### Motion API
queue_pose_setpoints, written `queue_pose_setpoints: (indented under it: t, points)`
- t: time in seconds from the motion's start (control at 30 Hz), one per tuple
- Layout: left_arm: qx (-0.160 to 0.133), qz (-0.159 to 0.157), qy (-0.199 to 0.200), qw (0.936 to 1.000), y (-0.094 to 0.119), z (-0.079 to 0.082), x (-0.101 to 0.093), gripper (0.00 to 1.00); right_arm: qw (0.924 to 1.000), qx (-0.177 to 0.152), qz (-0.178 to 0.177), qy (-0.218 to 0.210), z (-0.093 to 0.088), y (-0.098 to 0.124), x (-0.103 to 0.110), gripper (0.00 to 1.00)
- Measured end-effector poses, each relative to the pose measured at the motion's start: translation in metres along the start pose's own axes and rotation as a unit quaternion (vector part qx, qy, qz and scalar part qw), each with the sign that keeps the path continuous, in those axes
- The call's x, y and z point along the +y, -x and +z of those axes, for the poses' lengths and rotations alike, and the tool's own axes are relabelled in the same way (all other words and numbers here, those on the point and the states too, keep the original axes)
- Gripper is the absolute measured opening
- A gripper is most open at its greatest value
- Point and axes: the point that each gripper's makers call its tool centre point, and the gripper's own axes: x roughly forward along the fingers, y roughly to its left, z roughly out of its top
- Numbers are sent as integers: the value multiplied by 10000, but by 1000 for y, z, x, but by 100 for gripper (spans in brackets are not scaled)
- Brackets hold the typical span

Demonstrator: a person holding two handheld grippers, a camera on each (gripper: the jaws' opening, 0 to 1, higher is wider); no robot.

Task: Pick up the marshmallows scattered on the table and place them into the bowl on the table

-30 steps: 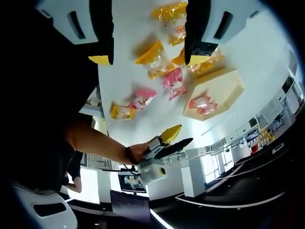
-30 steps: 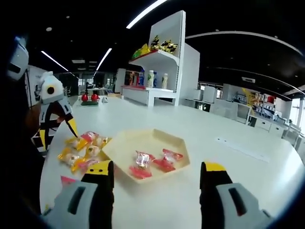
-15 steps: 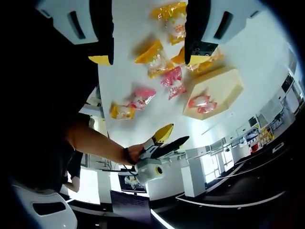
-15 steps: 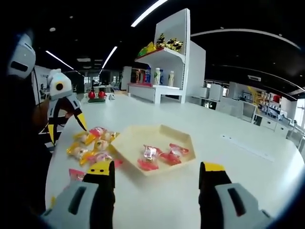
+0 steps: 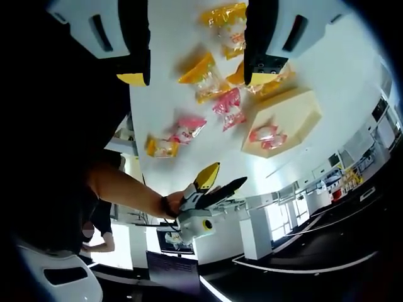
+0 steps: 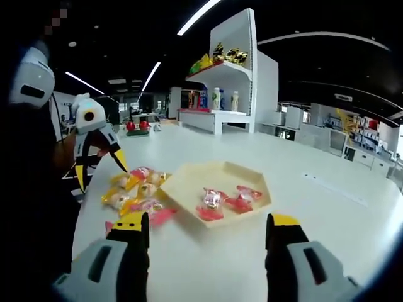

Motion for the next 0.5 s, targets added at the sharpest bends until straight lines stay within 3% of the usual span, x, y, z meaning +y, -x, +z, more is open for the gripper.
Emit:
queue_pose_setpoints:
  t: [0.1, 0.5]
  points:
    - [12, 17, 15, 10000, 1, -2, 0, 60, 9998, 37, 78, -195, -3, 2, 3, 76]
    - [-6, 69, -18, 10000, 5, 0, 1, 60, 9997, 24, 150, -216, -4, 11, 11, 76]
